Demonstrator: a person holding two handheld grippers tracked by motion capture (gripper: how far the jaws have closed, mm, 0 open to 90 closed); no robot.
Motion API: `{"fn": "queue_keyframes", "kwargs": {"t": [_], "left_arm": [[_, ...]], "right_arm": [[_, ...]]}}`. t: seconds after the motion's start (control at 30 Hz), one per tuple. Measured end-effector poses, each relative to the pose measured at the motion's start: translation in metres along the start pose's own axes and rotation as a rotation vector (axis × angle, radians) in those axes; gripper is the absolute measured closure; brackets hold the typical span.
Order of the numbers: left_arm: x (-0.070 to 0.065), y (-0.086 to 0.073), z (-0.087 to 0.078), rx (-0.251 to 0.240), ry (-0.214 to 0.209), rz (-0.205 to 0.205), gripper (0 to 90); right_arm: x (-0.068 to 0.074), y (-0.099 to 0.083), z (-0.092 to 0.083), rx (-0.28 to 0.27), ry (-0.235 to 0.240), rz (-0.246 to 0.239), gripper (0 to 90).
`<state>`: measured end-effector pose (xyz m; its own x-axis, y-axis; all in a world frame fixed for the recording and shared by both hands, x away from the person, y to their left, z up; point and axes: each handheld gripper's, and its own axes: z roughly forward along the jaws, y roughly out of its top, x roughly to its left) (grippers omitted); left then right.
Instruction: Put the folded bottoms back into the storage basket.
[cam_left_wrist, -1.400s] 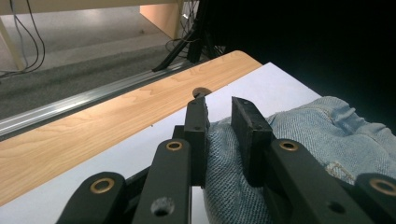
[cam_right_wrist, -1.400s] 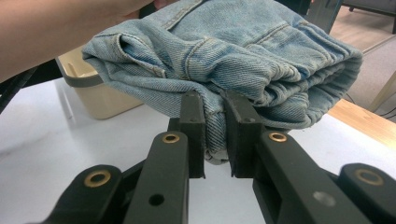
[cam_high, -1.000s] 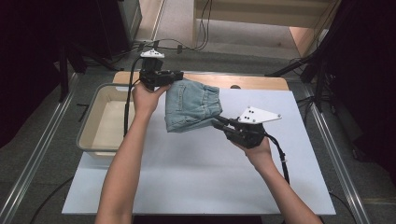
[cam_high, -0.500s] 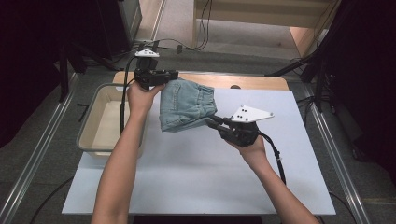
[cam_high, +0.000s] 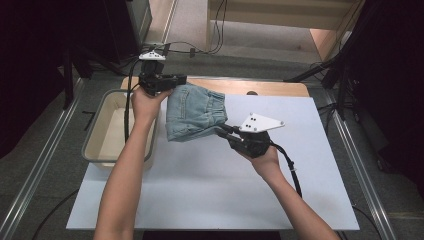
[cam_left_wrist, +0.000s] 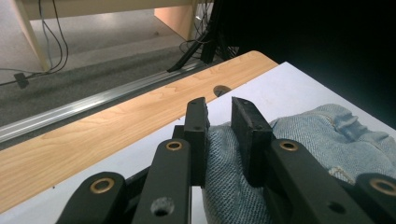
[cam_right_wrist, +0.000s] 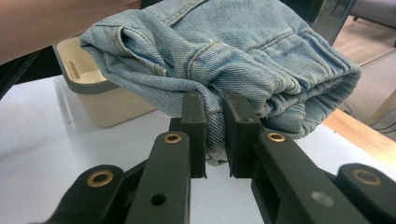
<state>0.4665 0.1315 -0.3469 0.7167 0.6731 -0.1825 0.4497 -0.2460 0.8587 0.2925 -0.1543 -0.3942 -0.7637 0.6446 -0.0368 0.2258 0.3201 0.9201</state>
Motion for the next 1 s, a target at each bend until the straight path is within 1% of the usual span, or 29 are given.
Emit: {"fn": "queue_keyframes", "kwargs": {"t": [0.13,0.2,0.23,0.27,0.4,0.43,0.63,1.0], "left_arm": [[0.002,0.0,-0.003,-0.004,0.005,-0.004,77.7],[0.003,0.0,-0.004,-0.004,0.005,-0.004,77.7],[0.003,0.0,-0.005,-0.006,0.004,-0.004,77.7],[0.004,0.0,-0.006,-0.009,0.004,-0.006,77.7],[0.006,0.0,-0.009,-0.015,0.005,-0.009,77.7],[0.006,0.0,-0.01,-0.014,0.008,-0.008,77.7],[0.01,-0.001,-0.016,-0.018,0.014,-0.012,77.7],[0.019,-0.003,-0.027,-0.024,0.032,-0.023,77.7]], "right_arm": [[0.003,0.002,0.002,-0.008,-0.009,-0.011,78.5],[0.003,0.003,0.002,-0.008,-0.002,-0.004,78.5],[0.004,0.003,0.003,-0.009,-0.007,-0.008,78.4],[0.004,0.004,0.003,-0.009,0.001,-0.011,78.4],[0.005,0.007,0.005,-0.012,0.003,-0.009,78.4],[0.005,0.008,0.005,-0.009,0.013,-0.012,78.3],[0.009,0.011,0.011,-0.008,0.014,-0.015,78.3],[0.014,0.019,0.022,-0.008,0.033,-0.023,78.2]]}}
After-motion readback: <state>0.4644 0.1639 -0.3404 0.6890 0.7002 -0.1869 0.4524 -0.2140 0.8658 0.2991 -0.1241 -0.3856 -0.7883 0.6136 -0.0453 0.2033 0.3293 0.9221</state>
